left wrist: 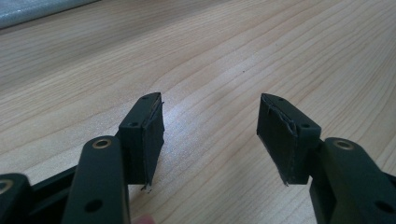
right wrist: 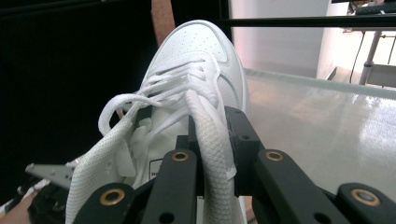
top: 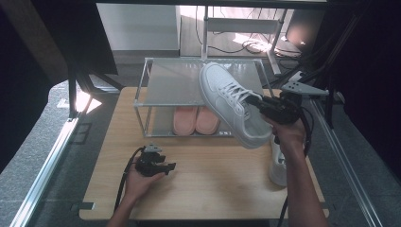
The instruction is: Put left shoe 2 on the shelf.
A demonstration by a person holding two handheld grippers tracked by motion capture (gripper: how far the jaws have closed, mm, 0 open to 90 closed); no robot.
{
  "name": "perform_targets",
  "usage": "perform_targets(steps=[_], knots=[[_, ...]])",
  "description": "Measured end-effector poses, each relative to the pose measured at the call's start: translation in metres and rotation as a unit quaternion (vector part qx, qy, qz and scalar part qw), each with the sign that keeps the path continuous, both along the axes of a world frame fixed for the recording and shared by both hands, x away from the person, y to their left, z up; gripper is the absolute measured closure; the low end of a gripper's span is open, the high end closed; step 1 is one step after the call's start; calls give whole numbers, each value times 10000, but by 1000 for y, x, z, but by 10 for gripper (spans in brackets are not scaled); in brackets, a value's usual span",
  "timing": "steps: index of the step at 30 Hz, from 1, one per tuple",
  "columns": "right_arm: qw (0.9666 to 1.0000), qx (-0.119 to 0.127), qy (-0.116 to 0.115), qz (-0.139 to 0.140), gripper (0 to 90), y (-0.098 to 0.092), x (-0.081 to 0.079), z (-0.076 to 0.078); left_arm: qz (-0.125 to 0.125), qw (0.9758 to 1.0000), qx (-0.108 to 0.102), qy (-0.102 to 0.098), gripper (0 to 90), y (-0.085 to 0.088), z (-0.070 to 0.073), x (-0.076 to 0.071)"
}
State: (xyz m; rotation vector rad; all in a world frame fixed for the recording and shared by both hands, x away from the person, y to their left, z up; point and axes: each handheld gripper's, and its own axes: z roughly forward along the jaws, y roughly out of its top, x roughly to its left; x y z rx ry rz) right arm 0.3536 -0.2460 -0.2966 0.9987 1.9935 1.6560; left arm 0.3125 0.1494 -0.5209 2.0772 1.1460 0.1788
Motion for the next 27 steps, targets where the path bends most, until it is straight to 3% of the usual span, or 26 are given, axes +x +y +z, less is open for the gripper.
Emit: perform_targets(steps=[27], knots=[[9973,412,378,-473,827,40,66,9,-33,10000,-2,53,419,0,-3,1]])
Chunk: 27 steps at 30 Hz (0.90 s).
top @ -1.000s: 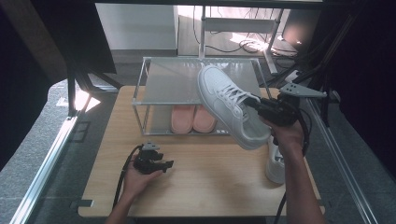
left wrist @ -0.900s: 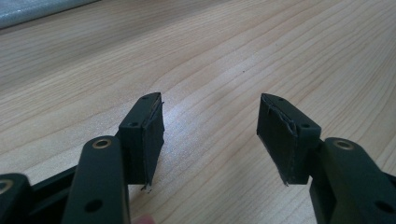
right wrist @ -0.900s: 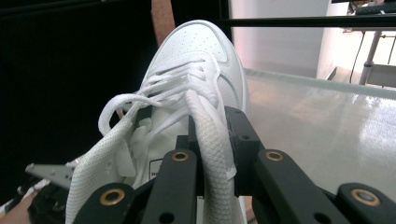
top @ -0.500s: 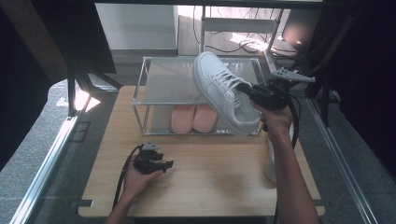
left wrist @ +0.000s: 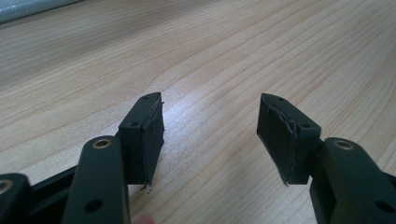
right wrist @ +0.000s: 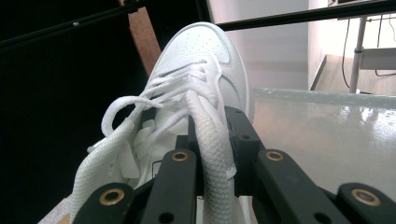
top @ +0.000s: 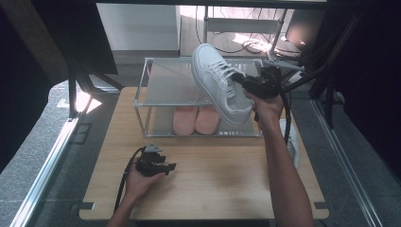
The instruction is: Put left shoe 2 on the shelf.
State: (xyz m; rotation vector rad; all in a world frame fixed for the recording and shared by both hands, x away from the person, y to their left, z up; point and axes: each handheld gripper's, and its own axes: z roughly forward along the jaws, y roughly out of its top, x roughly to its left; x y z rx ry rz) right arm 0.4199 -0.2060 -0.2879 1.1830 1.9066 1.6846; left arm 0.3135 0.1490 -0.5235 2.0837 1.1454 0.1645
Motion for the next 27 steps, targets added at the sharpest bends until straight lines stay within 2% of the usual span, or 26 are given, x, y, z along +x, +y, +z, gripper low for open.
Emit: perform_targets(steps=[7,11,19,27], knots=[[9995,222,143,-143,825,12,16,1,22,10000,-21,-4,419,0,0,0],[9993,268,166,-183,825,20,24,1,39,10000,-24,-1,418,1,0,0],[9977,570,310,-174,825,31,37,-8,41,10000,-39,-4,419,2,0,1],[9964,676,427,-292,822,40,47,-11,25,10000,-37,-7,419,2,-1,1]])
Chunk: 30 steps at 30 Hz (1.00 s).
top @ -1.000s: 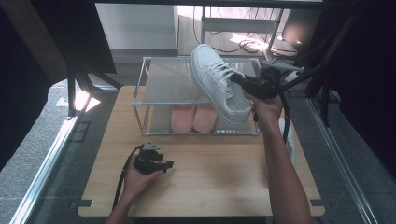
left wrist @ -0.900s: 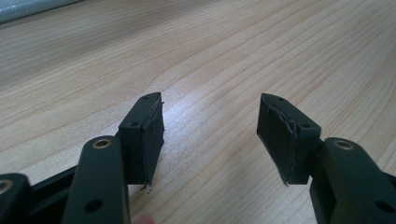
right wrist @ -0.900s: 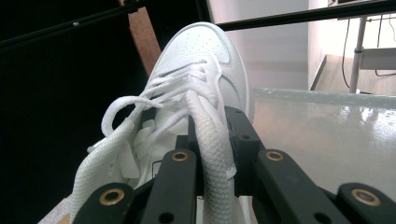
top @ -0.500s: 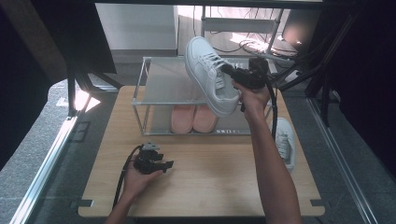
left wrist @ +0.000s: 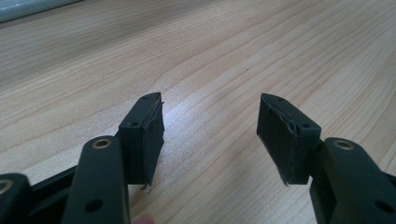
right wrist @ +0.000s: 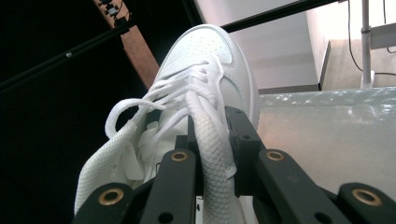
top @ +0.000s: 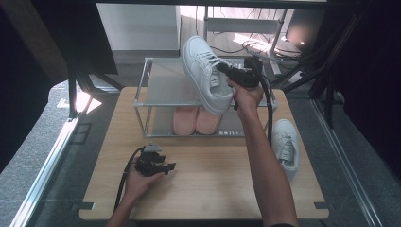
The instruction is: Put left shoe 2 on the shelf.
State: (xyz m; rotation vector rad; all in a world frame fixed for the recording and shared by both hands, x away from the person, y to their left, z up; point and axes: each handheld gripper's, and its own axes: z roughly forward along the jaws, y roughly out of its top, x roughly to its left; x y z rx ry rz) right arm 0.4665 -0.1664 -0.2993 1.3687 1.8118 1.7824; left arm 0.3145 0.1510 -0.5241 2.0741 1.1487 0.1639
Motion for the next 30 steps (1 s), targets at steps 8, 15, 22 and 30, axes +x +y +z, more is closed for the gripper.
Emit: perform_targets(steps=[8,15,22,30], knots=[[9993,161,172,-274,820,13,15,-7,-21,10000,-27,0,418,0,0,0],[9981,314,319,-433,817,29,27,-8,-19,10000,-52,-14,419,0,0,-1],[9952,479,490,-693,812,49,43,-16,-62,10000,-58,-4,418,-2,0,-1],[9918,483,650,-987,758,58,54,-27,-37,10000,-64,-1,419,0,0,-1]])
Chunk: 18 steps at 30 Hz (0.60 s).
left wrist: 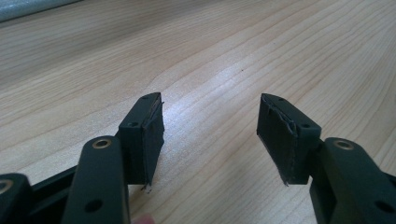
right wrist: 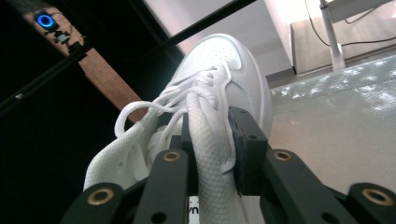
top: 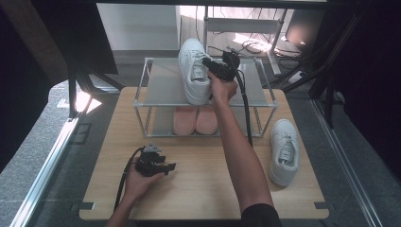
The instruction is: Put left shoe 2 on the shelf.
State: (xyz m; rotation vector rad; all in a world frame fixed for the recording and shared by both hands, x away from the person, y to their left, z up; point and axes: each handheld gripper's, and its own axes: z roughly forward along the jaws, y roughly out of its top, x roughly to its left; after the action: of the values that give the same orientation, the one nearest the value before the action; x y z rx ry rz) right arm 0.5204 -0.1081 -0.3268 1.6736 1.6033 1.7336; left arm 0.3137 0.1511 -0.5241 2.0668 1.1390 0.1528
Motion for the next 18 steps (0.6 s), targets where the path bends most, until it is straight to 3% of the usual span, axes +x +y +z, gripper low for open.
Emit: perform_targets(steps=[2,6,8,11,18], knots=[[9999,-111,6,64,710,1,3,-3,-8,10000,1,5,418,0,0,0],[9998,-2,72,174,643,-2,8,-9,-30,10000,20,-6,418,-1,-1,0],[9993,62,50,375,597,-4,9,-8,-33,10000,23,0,418,-2,-1,0],[9990,104,-16,426,594,-8,6,-3,-32,10000,17,10,418,-3,-1,0],[9982,-73,-110,577,580,-19,-3,0,-54,10000,49,11,418,-5,-1,-1]])
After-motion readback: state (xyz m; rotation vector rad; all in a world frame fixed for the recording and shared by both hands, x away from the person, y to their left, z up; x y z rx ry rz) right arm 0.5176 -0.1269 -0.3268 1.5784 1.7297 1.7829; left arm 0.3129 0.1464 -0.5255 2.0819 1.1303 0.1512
